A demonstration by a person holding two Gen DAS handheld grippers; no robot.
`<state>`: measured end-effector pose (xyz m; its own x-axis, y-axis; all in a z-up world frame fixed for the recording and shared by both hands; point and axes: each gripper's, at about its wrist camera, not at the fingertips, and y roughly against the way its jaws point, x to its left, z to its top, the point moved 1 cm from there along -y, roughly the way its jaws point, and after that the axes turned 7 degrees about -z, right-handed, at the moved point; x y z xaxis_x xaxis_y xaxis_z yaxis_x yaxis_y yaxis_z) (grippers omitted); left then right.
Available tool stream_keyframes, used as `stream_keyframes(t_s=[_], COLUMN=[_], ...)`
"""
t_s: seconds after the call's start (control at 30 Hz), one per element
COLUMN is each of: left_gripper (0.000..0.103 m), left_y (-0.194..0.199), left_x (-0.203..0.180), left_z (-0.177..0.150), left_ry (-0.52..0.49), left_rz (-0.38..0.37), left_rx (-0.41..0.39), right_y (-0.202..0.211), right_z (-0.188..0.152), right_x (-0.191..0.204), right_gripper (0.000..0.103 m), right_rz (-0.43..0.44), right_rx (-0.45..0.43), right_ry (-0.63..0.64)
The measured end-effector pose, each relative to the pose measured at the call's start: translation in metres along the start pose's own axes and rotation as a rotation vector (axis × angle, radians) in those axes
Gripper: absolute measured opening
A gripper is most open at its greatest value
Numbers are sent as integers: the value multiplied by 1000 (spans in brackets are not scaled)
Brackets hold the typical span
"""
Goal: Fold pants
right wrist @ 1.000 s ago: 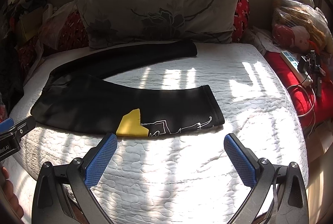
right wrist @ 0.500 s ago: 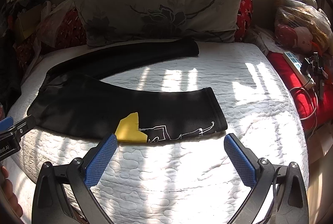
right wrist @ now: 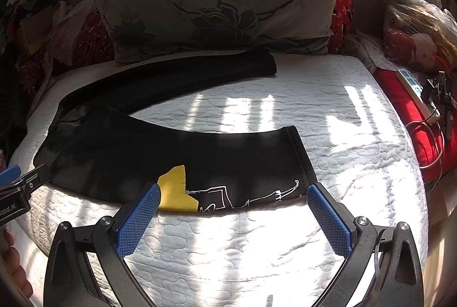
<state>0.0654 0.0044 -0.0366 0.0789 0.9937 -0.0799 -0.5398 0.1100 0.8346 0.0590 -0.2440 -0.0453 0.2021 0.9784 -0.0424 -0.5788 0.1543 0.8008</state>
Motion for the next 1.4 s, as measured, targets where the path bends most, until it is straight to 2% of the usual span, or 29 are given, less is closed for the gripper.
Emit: stream_keyframes(t_s=[0.1, 0.23, 0.43, 0.63, 0.77, 0.93, 1.0, 1.13, 1.27, 1.33, 1.4], left_gripper=[103, 103, 103, 103, 103, 103, 103, 103, 103, 103, 103], left_y=[-7, -16, -52, -115, -149, -167, -172, -177, -182, -190, -203], left_x=[15, 52, 127, 188, 198, 194, 194, 201, 208, 207, 204], left_z=[18, 61, 131, 166, 171, 175, 175, 177, 178, 180, 183], left_ry=[21, 51, 150, 349, 387, 346, 340, 359, 385, 393, 403], left_rz=[-21, -12, -73, -156, -130, -128, -127, -131, -144, -151, -167], left_rx=[43, 71, 199, 376, 446, 464, 473, 463, 475, 484, 486], right_y=[-6, -23, -85, -162, -208, -245, -256, -273, -284, -285, -284], right_z=[21, 70, 158, 219, 237, 249, 250, 254, 252, 251, 251], right_x=[-13, -36, -62, -74, -73, -67, -63, -57, -48, -45, -45], right_gripper=[103, 103, 103, 102, 101, 100, 94, 90, 68, 65, 53], right_rz=[18, 27, -23, 94, 150, 190, 220, 257, 331, 320, 326], right_rx=[-1, -15, 27, 149, 229, 291, 321, 364, 407, 415, 414], right_ry=[-11, 7, 48, 7, -11, -1, 2, 5, 1, 9, 13])
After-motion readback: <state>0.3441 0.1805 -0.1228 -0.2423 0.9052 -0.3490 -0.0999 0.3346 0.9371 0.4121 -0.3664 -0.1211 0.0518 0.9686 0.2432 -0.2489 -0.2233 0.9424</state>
